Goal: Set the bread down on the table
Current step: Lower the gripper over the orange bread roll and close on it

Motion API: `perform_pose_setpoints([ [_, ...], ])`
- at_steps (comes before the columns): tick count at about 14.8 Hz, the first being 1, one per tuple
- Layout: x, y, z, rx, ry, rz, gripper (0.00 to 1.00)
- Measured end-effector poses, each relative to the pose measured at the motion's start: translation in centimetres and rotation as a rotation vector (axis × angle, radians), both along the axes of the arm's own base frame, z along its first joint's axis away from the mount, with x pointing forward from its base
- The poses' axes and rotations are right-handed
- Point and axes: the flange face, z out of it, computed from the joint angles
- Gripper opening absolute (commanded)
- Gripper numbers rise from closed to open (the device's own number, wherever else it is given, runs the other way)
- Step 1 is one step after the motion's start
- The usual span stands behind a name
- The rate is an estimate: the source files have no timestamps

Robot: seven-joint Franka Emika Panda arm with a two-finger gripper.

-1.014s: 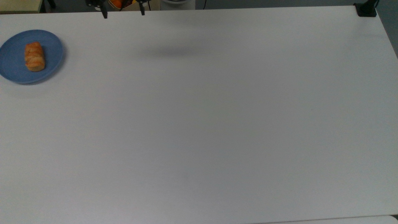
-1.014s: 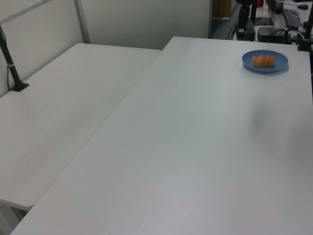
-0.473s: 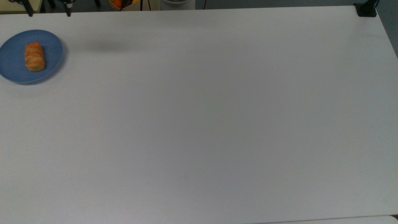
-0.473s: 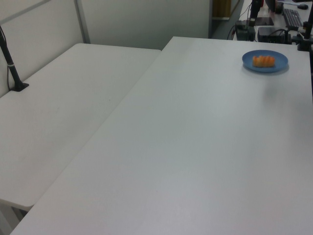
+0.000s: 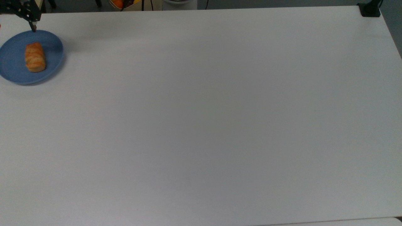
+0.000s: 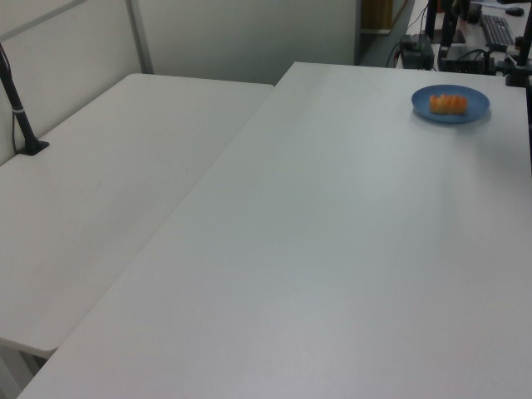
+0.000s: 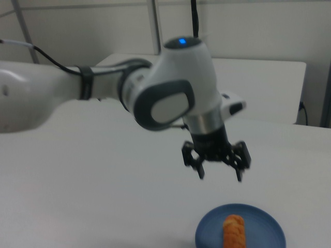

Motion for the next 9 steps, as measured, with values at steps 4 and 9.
perform_pose_setpoints([
  [4,0.0,-1.6,-5.7,0.015,0.096,0.07,1.0],
  [9,-0.1,-2.8,-11.5,-0.025,0.091,0.091,1.0],
])
